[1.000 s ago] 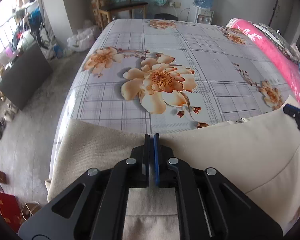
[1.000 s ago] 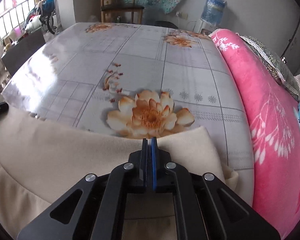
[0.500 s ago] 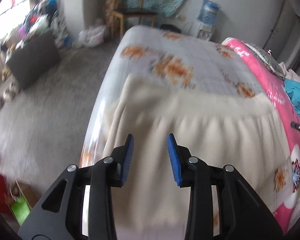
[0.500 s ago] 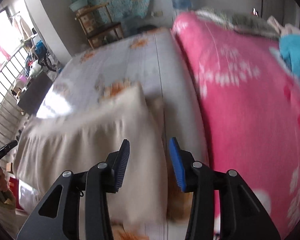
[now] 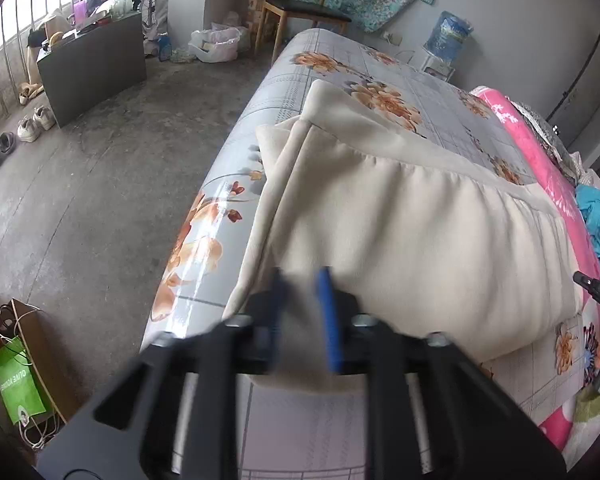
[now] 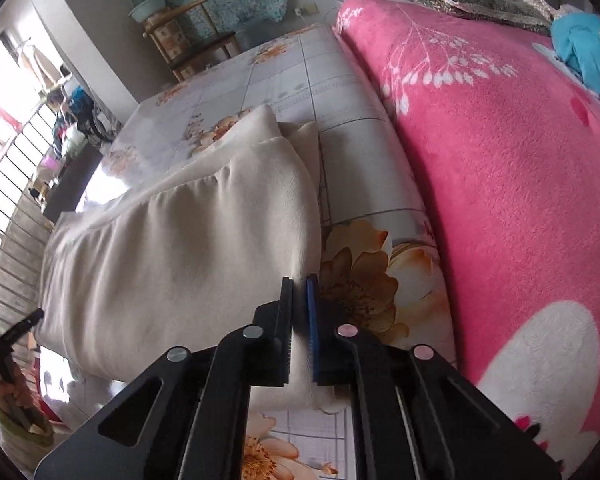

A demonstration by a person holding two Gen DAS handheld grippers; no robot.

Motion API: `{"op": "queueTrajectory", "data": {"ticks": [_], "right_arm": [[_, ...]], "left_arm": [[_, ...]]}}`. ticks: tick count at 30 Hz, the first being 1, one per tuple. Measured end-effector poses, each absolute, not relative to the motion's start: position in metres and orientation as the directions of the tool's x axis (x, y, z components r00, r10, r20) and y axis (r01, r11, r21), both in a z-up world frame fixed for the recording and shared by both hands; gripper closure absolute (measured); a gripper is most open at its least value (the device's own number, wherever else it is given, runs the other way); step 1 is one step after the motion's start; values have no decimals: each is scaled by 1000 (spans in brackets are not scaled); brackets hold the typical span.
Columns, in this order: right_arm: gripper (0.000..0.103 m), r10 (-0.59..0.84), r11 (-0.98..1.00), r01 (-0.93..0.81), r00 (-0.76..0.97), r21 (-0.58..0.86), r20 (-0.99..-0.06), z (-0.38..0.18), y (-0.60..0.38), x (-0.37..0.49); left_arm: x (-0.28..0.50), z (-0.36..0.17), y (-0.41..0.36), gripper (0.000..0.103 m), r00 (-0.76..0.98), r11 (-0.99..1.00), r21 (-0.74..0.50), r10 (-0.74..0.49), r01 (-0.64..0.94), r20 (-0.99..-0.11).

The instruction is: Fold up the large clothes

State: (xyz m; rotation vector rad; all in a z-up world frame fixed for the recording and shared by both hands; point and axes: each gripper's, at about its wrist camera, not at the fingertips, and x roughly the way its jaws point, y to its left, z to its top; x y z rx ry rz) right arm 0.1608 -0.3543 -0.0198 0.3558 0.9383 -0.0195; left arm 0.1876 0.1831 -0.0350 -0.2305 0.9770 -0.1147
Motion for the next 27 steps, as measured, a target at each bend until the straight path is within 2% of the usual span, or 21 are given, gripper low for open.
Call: {"op": "queueTrajectory", "data": {"ticks": [4, 11, 16, 19, 20, 21, 22, 27], "right_arm": [[98, 135, 923, 187, 660, 335, -739, -3, -358, 135], [98, 152, 878, 262, 640, 400, -754, -32, -372, 130], [97, 121, 904, 261, 606, 340, -786, -36, -371, 143], [92, 82, 913, 281, 581, 294, -810, -38, -369, 140], [84, 50, 919, 292, 580, 264, -813, -32, -367, 137], [76, -13, 930, 306, 584, 206, -812, -21, -362, 132], [75, -50, 939, 302, 597, 166, -800, -10, -356, 127], [64, 25, 971, 160, 670, 178, -742, 19, -310, 118]], "left_arm": [[180, -18, 184, 102, 594, 966, -258, -211, 6, -776], [183, -40, 191, 102, 547, 962, -273, -215, -26, -809], [177, -36, 189, 101, 564, 967, -255, -204, -12, -800], [173, -33, 192, 97, 571, 968, -252, -195, -22, -797], [171, -29, 194, 97, 582, 969, -246, -187, -23, -791], [166, -22, 196, 94, 598, 969, -245, -186, -18, -780], [163, -15, 196, 92, 613, 970, -242, -185, -11, -768], [156, 12, 160, 69, 644, 967, -219, -252, 133, -722]]}}
